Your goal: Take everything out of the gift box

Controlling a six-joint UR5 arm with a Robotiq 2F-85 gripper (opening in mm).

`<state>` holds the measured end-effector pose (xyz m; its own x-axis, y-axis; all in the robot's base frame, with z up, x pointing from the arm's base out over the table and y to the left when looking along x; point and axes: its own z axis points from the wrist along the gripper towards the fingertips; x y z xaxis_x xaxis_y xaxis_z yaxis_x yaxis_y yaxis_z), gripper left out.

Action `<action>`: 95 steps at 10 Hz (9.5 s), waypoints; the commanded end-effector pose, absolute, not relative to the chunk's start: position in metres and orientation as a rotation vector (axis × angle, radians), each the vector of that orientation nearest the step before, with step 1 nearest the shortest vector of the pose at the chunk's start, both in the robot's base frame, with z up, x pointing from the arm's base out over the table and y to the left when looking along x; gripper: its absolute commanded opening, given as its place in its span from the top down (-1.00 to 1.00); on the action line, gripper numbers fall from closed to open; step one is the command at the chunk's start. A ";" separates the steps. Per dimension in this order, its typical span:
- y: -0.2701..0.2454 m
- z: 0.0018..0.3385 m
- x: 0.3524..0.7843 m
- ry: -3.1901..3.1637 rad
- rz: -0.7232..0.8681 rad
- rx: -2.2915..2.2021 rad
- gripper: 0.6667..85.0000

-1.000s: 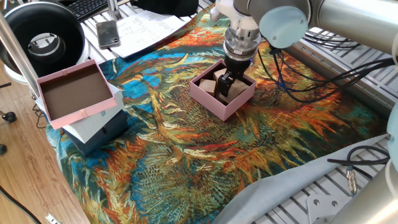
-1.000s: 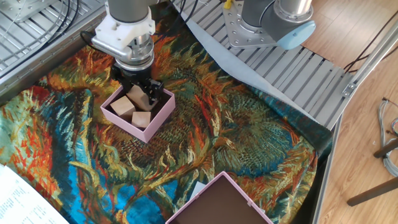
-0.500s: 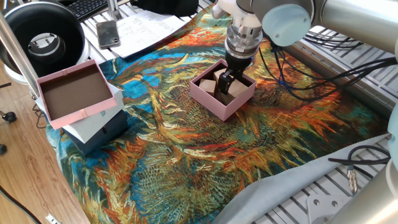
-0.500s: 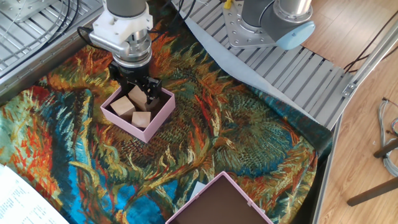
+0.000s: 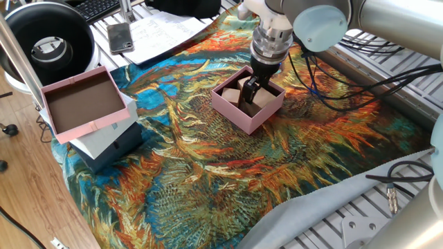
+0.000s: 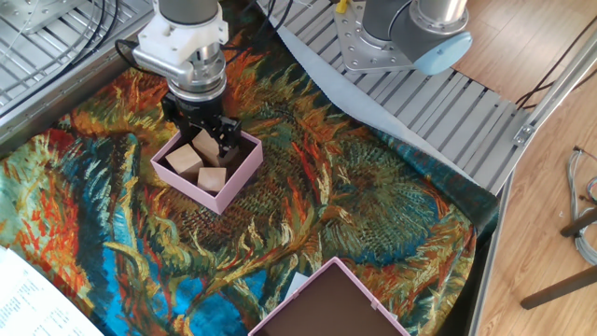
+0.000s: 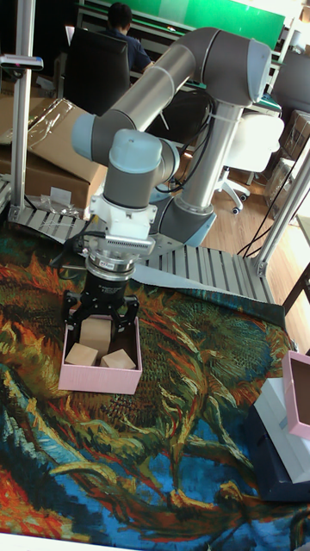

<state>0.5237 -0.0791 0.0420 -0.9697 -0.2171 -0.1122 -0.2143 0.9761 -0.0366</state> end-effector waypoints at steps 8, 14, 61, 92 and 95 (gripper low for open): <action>-0.070 0.031 0.513 3.057 0.040 -0.233 -0.22; -0.066 0.073 0.512 3.059 0.086 -0.272 0.08; 0.062 0.043 0.531 2.933 0.118 -0.078 -0.50; -0.053 0.105 0.529 2.813 -0.039 -0.897 -0.57; -0.052 0.095 0.528 2.775 0.038 -0.986 -0.57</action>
<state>0.5266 -0.0501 0.0984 -0.7964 -0.5825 -0.1629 -0.5794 0.8120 -0.0707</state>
